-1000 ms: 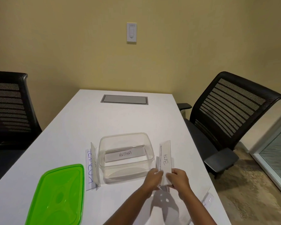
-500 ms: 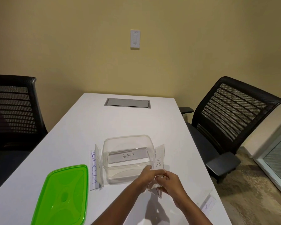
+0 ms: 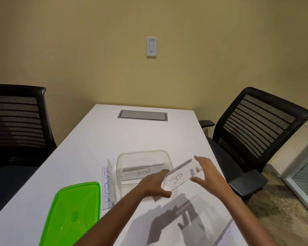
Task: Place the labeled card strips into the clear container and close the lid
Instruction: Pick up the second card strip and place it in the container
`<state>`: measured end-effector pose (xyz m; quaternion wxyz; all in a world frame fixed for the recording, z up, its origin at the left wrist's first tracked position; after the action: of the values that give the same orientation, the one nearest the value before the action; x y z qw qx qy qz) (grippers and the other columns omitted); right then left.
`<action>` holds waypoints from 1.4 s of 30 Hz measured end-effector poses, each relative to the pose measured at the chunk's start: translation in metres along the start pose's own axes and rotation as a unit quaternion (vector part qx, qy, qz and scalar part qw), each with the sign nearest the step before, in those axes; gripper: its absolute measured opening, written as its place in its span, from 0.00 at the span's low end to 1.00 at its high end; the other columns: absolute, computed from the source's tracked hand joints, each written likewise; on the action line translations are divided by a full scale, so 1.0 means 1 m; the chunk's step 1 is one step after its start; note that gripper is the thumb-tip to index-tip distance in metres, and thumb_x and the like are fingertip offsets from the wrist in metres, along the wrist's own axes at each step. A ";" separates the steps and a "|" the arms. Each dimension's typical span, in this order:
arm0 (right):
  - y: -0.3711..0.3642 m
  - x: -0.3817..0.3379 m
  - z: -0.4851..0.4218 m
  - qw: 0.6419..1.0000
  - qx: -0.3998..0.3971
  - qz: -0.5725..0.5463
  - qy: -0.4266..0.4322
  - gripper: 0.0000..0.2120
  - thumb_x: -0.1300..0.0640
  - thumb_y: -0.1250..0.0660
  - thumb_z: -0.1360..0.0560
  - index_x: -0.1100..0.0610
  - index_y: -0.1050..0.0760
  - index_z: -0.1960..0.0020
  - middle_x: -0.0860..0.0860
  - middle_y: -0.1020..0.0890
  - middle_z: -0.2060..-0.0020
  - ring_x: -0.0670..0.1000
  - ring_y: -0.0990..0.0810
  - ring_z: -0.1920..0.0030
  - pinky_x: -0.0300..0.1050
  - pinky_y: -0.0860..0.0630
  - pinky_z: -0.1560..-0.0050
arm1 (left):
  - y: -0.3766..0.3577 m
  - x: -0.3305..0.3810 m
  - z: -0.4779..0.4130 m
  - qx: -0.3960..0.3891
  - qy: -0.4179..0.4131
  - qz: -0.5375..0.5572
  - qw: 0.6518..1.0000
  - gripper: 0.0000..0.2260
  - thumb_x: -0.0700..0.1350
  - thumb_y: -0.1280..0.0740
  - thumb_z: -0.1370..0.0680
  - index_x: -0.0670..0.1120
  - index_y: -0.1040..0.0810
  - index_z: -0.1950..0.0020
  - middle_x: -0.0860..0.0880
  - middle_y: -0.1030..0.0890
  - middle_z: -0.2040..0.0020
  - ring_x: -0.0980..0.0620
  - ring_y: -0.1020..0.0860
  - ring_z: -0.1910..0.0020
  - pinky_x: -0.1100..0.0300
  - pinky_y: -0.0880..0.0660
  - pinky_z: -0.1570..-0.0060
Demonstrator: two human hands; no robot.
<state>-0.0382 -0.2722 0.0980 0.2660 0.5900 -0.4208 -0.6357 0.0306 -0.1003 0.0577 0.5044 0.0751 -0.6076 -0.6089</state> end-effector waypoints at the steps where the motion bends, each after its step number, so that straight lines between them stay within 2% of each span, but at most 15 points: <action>1: -0.002 -0.001 -0.004 0.998 -0.032 0.055 0.027 0.39 0.53 0.29 0.28 0.52 0.47 0.25 0.52 0.43 0.24 0.51 0.42 0.25 0.50 0.39 0.28 | 0.003 0.000 0.001 0.000 -0.015 -0.032 0.999 0.36 0.51 0.30 0.29 0.51 0.42 0.25 0.47 0.25 0.32 0.45 0.25 0.36 0.55 0.28 0.40; 3: -0.012 -0.002 -0.010 0.980 -0.099 0.164 0.056 0.44 0.50 0.28 0.30 0.48 0.52 0.24 0.48 0.50 0.22 0.50 0.55 0.22 0.59 0.51 0.24 | 0.007 -0.001 0.004 -0.008 -0.038 -0.083 0.996 0.36 0.50 0.30 0.29 0.51 0.42 0.25 0.48 0.26 0.31 0.45 0.26 0.35 0.54 0.28 0.40; 4: -0.017 -0.002 -0.012 0.969 -0.124 0.205 0.066 0.46 0.49 0.27 0.31 0.47 0.53 0.24 0.48 0.52 0.22 0.50 0.58 0.22 0.62 0.55 0.25 | 0.008 -0.002 0.006 -0.015 -0.048 -0.105 0.993 0.36 0.50 0.30 0.29 0.51 0.42 0.25 0.48 0.27 0.30 0.45 0.26 0.36 0.54 0.28 0.40; 7: -0.032 -0.003 -0.013 0.947 -0.179 0.254 0.078 0.48 0.48 0.27 0.33 0.46 0.55 0.24 0.50 0.47 0.23 0.51 0.56 0.22 0.66 0.59 0.26 | 0.011 -0.002 0.010 -0.033 -0.075 -0.144 0.986 0.36 0.49 0.30 0.29 0.51 0.42 0.25 0.47 0.27 0.31 0.44 0.25 0.37 0.54 0.28 0.41; 10: -0.042 -0.002 -0.011 0.936 -0.204 0.275 0.086 0.44 0.47 0.29 0.32 0.46 0.52 0.24 0.51 0.34 0.30 0.53 0.41 0.27 0.65 0.54 0.26 | 0.013 -0.004 0.014 -0.043 -0.081 -0.141 0.986 0.35 0.48 0.30 0.29 0.50 0.41 0.25 0.47 0.26 0.32 0.43 0.25 0.39 0.55 0.27 0.42; 13: -0.045 -0.002 -0.009 0.945 -0.185 0.246 0.107 0.36 0.47 0.32 0.31 0.47 0.44 0.27 0.49 0.28 0.35 0.51 0.31 0.34 0.54 0.42 0.29 | 0.017 -0.009 0.017 -0.055 -0.074 -0.122 0.988 0.35 0.47 0.29 0.29 0.50 0.41 0.25 0.45 0.24 0.34 0.43 0.24 0.41 0.55 0.27 0.44; 15: -0.046 -0.002 -0.010 0.957 -0.191 0.193 0.103 0.33 0.48 0.31 0.32 0.47 0.40 0.30 0.48 0.26 0.37 0.50 0.28 0.39 0.45 0.32 0.39 | 0.019 -0.011 0.019 -0.062 -0.073 -0.111 0.989 0.34 0.47 0.30 0.28 0.49 0.40 0.25 0.46 0.25 0.33 0.44 0.25 0.39 0.55 0.28 0.42; 17: -0.045 -0.001 -0.010 0.962 -0.217 0.145 0.081 0.32 0.49 0.30 0.33 0.48 0.37 0.32 0.48 0.25 0.38 0.49 0.27 0.44 0.41 0.30 0.49 | 0.022 -0.014 0.020 -0.063 -0.071 -0.106 0.990 0.33 0.47 0.30 0.28 0.48 0.40 0.25 0.47 0.27 0.30 0.45 0.27 0.36 0.53 0.28 0.36; 21: -0.044 0.001 -0.016 0.963 -0.249 0.087 0.056 0.30 0.47 0.28 0.33 0.47 0.34 0.34 0.48 0.24 0.41 0.48 0.28 0.48 0.40 0.31 0.54 | 0.031 -0.023 0.020 -0.045 -0.066 -0.112 0.990 0.30 0.51 0.32 0.26 0.48 0.38 0.26 0.46 0.27 0.32 0.46 0.28 0.34 0.52 0.30 0.35; 25: -0.040 -0.006 -0.030 0.966 -0.235 0.082 0.066 0.33 0.46 0.27 0.33 0.49 0.35 0.32 0.48 0.26 0.36 0.47 0.30 0.46 0.39 0.33 0.50 | 0.042 -0.037 0.015 -0.014 -0.050 -0.125 0.991 0.31 0.56 0.33 0.26 0.49 0.37 0.26 0.47 0.27 0.31 0.47 0.28 0.34 0.53 0.31 0.35; 30: -0.040 -0.025 -0.058 0.970 -0.180 0.121 0.106 0.36 0.48 0.27 0.31 0.53 0.39 0.29 0.50 0.29 0.32 0.52 0.29 0.35 0.42 0.32 0.39 | 0.066 -0.064 0.005 0.039 -0.012 -0.133 0.990 0.35 0.59 0.32 0.27 0.50 0.40 0.25 0.48 0.29 0.29 0.48 0.30 0.32 0.55 0.33 0.33; 32: -0.044 -0.033 -0.071 0.968 -0.157 0.150 0.126 0.35 0.49 0.27 0.31 0.53 0.39 0.29 0.52 0.29 0.33 0.53 0.30 0.35 0.44 0.32 0.37 | 0.073 -0.077 0.002 0.051 0.011 -0.122 0.991 0.35 0.56 0.31 0.27 0.49 0.40 0.25 0.48 0.31 0.28 0.48 0.31 0.30 0.55 0.35 0.32; 37: -0.068 -0.050 -0.102 0.944 -0.093 0.249 0.196 0.32 0.52 0.29 0.30 0.54 0.37 0.31 0.53 0.27 0.37 0.55 0.28 0.38 0.47 0.33 0.39 | 0.070 -0.108 -0.007 0.055 0.065 -0.088 0.992 0.31 0.42 0.31 0.25 0.47 0.40 0.25 0.45 0.32 0.28 0.47 0.32 0.30 0.56 0.33 0.33; 42: -0.104 -0.049 -0.120 0.931 -0.086 0.283 0.213 0.30 0.53 0.30 0.29 0.54 0.38 0.31 0.52 0.29 0.36 0.53 0.31 0.35 0.52 0.42 0.28 | 0.054 -0.132 -0.018 0.084 0.112 -0.065 0.988 0.27 0.34 0.39 0.23 0.45 0.40 0.25 0.43 0.31 0.30 0.47 0.31 0.31 0.56 0.32 0.35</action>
<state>0.1034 -0.2055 0.0421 0.5677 0.5428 -0.4479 -0.4273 0.1347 -0.0055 0.0283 0.5202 0.2243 -0.5905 -0.5748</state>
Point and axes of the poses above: each hand's wrist, its own z-axis away from the middle knuckle, its own y-axis out of the back of the hand, x = y × z, the point moved 5 cm from there along -z, towards the middle knuckle
